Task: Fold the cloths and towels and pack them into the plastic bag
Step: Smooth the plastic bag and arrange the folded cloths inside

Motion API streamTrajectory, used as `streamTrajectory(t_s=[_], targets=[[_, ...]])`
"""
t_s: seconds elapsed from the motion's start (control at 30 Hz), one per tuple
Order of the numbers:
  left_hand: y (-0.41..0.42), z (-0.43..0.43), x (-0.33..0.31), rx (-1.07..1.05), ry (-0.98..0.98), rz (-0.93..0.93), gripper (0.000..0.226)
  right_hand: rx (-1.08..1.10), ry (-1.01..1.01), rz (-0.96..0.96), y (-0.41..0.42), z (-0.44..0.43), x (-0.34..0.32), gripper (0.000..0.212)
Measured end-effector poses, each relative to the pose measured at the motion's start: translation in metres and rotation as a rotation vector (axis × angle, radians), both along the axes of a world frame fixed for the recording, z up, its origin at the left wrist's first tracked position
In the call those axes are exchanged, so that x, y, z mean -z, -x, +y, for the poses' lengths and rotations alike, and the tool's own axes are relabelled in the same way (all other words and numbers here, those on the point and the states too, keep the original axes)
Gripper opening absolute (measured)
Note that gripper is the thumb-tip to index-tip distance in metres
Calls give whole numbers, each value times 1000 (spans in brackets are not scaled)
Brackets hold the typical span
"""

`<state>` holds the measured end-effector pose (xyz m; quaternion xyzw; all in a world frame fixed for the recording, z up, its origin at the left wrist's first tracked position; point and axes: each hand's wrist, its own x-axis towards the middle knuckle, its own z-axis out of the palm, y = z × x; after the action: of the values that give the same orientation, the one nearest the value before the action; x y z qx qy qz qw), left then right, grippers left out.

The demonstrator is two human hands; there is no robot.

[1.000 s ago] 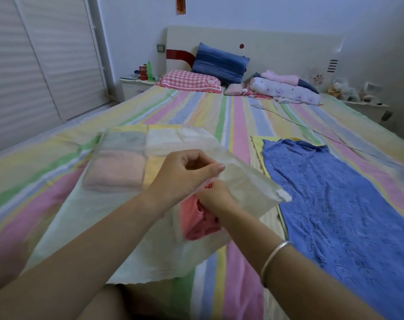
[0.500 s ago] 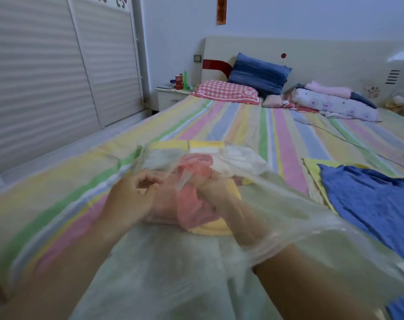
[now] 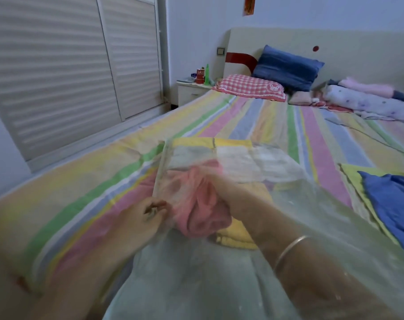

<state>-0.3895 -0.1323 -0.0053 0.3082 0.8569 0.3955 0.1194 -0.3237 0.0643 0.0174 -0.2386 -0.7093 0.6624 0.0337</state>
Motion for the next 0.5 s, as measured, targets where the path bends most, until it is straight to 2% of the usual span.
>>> streamTrajectory(t_s=[0.07,0.1,0.13,0.17,0.23,0.33,0.37,0.4,0.5], targets=[[-2,2,-1,-7,17,-6,16,92,-45,67,-10,22,8,10],[-2,3,0,-14,28,-10,14,158,-58,74,-19,31,7,23],[-3,3,0,-21,35,-20,13,210,-93,33,-21,47,19,45],[-3,3,2,-23,34,-31,11,258,-42,6,-27,53,23,61],[-2,1,5,-18,23,-42,13,291,-100,-39,-32,60,32,67],[-2,-2,6,-27,20,-45,18,230,-452,-133,-43,46,27,33],[-3,-2,7,-28,28,-41,17,173,-657,-144,-44,39,26,30],[-2,-3,8,-30,35,-37,16,146,-767,-120,-43,34,30,29],[-1,-4,9,-41,26,-40,14,197,-1191,-118,-40,9,33,31]])
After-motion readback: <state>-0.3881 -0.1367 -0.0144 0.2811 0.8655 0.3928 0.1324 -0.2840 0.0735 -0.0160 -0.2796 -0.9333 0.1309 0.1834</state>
